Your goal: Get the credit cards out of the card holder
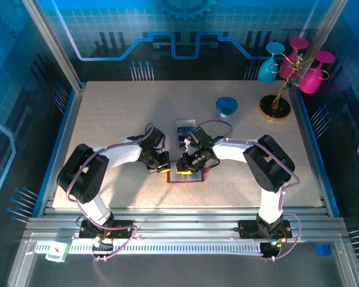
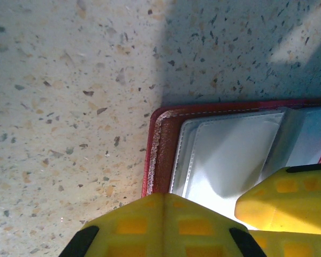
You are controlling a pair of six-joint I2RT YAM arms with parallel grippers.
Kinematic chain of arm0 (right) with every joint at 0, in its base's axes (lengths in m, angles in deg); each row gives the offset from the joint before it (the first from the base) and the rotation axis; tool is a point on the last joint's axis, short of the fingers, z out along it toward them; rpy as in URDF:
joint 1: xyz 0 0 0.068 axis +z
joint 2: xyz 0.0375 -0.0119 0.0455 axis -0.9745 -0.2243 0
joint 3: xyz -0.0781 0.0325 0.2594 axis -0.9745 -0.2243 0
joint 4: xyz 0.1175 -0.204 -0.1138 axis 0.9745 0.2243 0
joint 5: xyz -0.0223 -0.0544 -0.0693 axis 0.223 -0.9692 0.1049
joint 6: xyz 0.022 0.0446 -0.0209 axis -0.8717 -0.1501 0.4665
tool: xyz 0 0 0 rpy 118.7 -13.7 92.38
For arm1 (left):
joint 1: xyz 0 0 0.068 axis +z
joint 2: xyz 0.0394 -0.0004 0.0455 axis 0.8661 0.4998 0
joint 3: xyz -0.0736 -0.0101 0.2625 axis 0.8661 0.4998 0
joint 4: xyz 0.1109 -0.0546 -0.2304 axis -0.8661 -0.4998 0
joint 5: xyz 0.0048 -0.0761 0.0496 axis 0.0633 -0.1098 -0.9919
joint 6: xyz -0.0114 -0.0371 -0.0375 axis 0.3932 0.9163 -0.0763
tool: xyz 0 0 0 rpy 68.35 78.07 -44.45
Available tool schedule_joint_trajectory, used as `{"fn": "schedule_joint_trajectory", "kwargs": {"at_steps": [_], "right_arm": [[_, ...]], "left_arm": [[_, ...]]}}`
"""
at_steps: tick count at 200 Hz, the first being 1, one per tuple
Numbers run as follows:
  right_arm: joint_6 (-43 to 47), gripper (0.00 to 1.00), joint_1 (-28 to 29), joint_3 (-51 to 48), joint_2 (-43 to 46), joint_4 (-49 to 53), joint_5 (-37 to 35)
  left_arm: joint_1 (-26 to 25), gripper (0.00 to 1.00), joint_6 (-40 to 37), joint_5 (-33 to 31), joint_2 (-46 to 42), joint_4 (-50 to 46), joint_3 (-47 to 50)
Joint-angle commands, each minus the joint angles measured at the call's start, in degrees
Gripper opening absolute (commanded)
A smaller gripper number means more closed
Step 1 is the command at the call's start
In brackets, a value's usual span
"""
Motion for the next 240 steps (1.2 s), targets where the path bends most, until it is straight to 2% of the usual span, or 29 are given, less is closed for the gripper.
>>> {"fn": "schedule_joint_trajectory", "kwargs": {"at_steps": [1, 93, 240], "right_arm": [[0.0, 0.26, 1.0, 1.6, -1.0, 1.7, 0.1], [1.3, 0.27, 0.7, 1.8, -0.1, 5.6, -3.0], [2.0, 0.27, -1.6, 0.0, 2.4, 6.5, -2.4]], "left_arm": [[-0.3, 0.03, -1.1, -0.2, 0.9, -1.4, 0.6], [-0.3, 0.02, -1.4, -0.8, 1.1, -1.7, 0.9], [-0.3, 0.02, -2.1, -1.2, 3.0, -1.9, 1.1]]}}
